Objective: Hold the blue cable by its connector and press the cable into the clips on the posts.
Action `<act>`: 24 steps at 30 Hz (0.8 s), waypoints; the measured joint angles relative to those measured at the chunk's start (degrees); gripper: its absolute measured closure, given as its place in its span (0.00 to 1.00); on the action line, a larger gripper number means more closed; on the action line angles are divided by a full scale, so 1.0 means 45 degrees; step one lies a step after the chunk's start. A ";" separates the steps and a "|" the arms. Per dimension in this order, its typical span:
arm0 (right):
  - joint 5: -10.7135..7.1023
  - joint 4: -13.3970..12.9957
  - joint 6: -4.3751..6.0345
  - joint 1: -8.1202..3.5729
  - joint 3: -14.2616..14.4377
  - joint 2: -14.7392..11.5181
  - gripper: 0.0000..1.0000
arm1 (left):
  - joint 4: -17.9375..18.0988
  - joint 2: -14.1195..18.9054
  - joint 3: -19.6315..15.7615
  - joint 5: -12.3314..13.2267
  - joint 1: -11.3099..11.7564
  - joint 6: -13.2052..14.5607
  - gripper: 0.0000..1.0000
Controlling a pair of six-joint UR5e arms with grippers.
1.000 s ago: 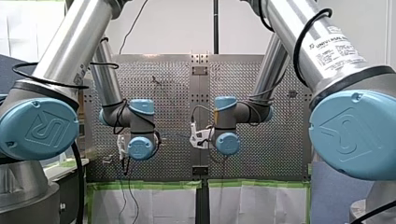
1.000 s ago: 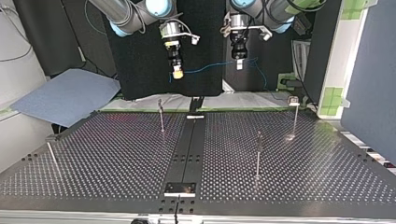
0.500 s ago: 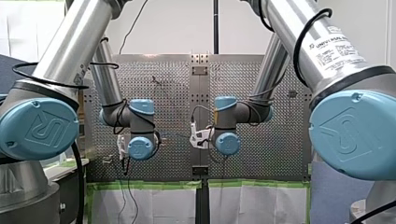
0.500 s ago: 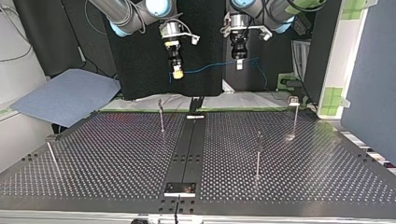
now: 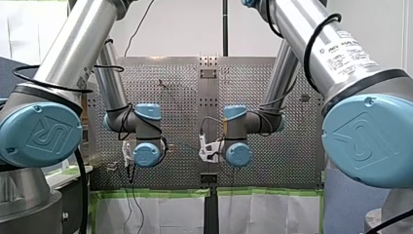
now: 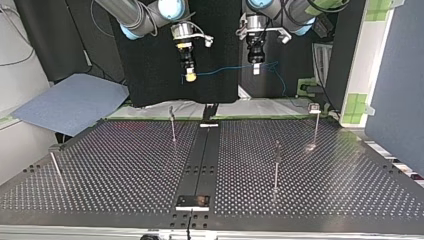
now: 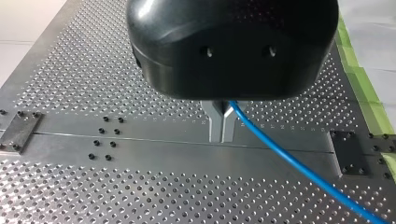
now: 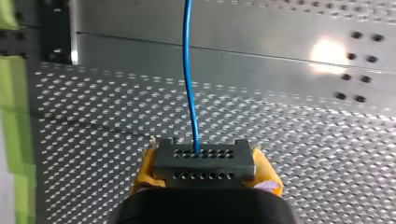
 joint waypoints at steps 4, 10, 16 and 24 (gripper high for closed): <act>0.0001 0.0077 -0.0001 -0.0002 -0.0002 0.0102 1.00 | 0.0000 0.0000 0.0001 0.0001 0.0000 0.0000 0.99; 0.0001 0.0092 -0.0001 -0.0003 -0.0002 0.0120 1.00 | 0.0000 0.0000 0.0001 0.0000 0.0000 0.0000 0.99; 0.0000 0.0093 -0.0001 -0.0002 -0.0003 0.0124 1.00 | -0.0031 -0.0035 -0.0011 -0.0030 -0.0014 0.0035 0.99; 0.0001 0.0093 -0.0002 -0.0004 -0.0003 0.0123 1.00 | -0.0800 -0.0798 -0.0035 -0.0225 -0.0036 0.0208 0.99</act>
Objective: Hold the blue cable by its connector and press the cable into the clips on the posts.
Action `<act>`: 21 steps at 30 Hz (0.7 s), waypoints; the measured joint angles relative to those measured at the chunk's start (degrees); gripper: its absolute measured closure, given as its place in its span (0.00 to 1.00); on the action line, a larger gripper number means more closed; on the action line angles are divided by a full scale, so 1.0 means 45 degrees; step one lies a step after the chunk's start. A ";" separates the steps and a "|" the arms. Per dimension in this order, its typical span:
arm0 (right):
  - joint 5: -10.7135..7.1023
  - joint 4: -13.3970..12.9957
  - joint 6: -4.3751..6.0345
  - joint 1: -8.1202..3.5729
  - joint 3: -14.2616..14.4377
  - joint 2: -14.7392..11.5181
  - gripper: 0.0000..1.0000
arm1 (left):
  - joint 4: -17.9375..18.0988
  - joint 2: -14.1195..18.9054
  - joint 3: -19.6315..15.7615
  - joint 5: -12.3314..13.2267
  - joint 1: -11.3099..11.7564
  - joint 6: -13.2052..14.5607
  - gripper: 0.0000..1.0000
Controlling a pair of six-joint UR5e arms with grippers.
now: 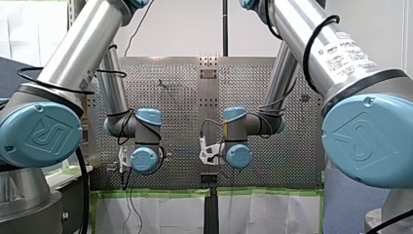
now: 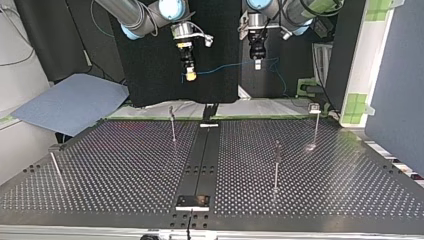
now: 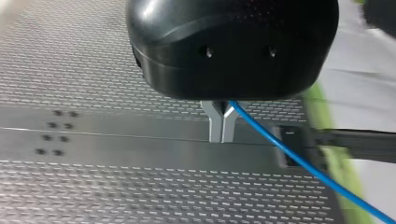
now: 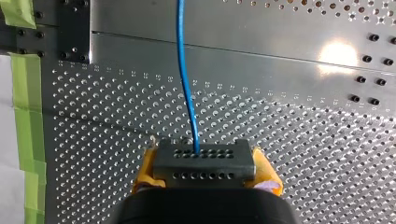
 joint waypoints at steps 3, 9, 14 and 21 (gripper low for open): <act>0.0000 0.0000 0.0001 0.0000 0.0000 0.0000 1.00 | -0.0284 -0.0368 -0.0003 -0.0006 -0.0003 0.0005 0.99; 0.0000 0.0000 0.0000 0.0001 0.0000 0.0000 1.00 | -0.0420 -0.0992 -0.0003 -0.0008 -0.0003 0.0008 0.99; 0.0000 -0.0001 0.0000 0.0001 0.0000 0.0001 1.00 | -0.0429 -0.1087 -0.0004 -0.0008 -0.0003 0.0007 0.99; 0.0043 0.0154 -0.0087 -0.0020 -0.0126 -0.0097 1.00 | -0.0458 -0.0922 -0.0006 -0.0095 0.0119 -0.0147 0.99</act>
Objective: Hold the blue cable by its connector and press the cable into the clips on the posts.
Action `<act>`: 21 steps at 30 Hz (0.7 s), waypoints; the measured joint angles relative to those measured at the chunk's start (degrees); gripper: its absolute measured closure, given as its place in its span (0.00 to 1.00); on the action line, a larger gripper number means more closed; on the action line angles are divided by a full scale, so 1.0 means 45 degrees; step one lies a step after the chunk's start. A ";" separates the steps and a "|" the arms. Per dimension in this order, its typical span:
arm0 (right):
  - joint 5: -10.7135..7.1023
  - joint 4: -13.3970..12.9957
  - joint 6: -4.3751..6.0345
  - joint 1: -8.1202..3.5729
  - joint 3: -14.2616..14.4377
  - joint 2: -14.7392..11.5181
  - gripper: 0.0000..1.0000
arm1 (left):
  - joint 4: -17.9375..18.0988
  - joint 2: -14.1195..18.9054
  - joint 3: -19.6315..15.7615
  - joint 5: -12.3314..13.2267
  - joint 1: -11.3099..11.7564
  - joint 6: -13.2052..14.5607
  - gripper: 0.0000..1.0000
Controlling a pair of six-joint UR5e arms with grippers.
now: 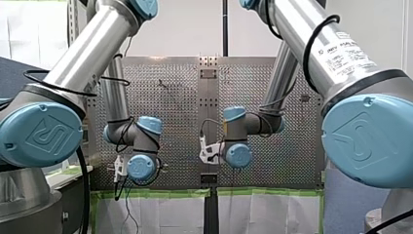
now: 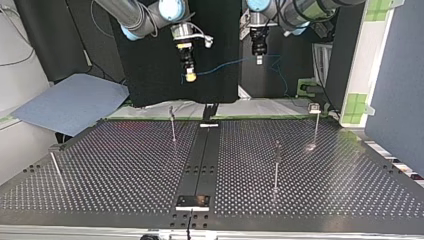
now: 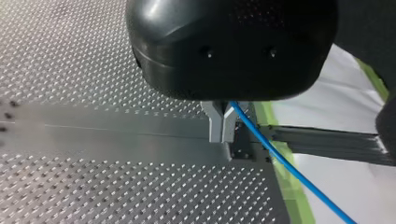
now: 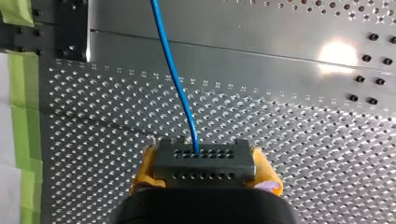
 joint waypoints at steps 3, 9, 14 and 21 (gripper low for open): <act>0.0129 0.0315 0.0093 0.0047 -0.0150 -0.0287 1.00 | -0.0261 0.0322 -0.0035 -0.0280 0.0063 -0.0067 0.99; -0.0072 0.1007 0.0680 0.0036 -0.0239 -0.0968 1.00 | -0.0975 0.1104 -0.0066 -0.0147 0.0313 -0.0501 0.99; -0.0585 0.1582 0.1095 -0.0074 -0.0528 -0.1542 1.00 | -0.1216 0.1727 -0.0043 -0.0034 0.0395 -0.0580 0.99; -0.0897 0.2502 0.1184 -0.0115 -0.1158 -0.2467 1.00 | -0.2005 0.2671 0.0421 0.0178 0.0708 -0.0444 0.99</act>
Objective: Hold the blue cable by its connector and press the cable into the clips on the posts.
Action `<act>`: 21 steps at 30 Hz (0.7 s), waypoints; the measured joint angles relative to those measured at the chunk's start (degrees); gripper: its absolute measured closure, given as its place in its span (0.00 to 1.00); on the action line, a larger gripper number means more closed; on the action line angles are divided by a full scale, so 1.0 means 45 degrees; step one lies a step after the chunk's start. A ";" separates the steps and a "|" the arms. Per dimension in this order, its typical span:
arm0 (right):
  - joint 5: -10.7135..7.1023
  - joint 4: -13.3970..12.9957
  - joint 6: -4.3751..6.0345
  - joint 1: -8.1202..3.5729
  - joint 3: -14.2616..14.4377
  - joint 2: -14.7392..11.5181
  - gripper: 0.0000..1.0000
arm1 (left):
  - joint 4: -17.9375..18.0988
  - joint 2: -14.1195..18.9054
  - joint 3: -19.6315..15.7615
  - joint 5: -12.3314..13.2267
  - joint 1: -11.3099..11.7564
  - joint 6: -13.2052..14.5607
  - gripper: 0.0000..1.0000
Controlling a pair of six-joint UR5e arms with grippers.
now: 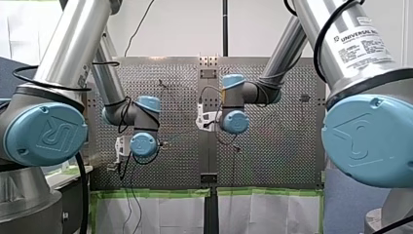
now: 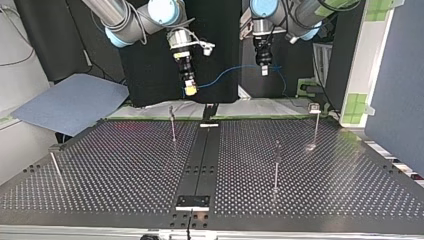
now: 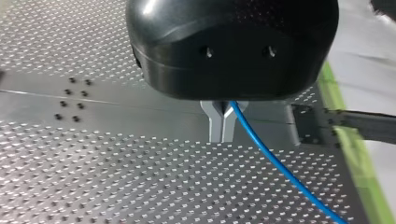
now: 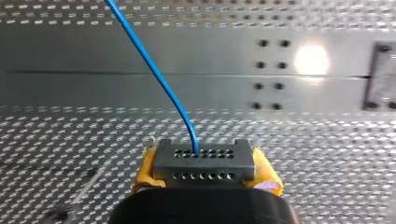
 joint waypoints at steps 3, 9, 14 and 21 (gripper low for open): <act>-0.0087 0.0359 0.0010 -0.0022 -0.0229 -0.0357 1.00 | -0.0407 0.0414 0.0214 0.0015 0.0137 0.0031 0.99; -0.0220 0.1003 0.0031 -0.0074 -0.0595 -0.0665 1.00 | -0.1162 0.1168 0.0541 0.0001 0.0391 0.0077 0.99; -0.0447 0.1154 0.0042 -0.0092 -0.0999 -0.0141 1.00 | -0.1798 0.1803 0.0811 -0.0228 0.0652 0.0312 0.99; -0.0848 0.1243 0.0064 -0.0084 -0.1511 0.0257 1.00 | -0.2699 0.2356 0.1308 0.0034 0.0976 0.0140 0.99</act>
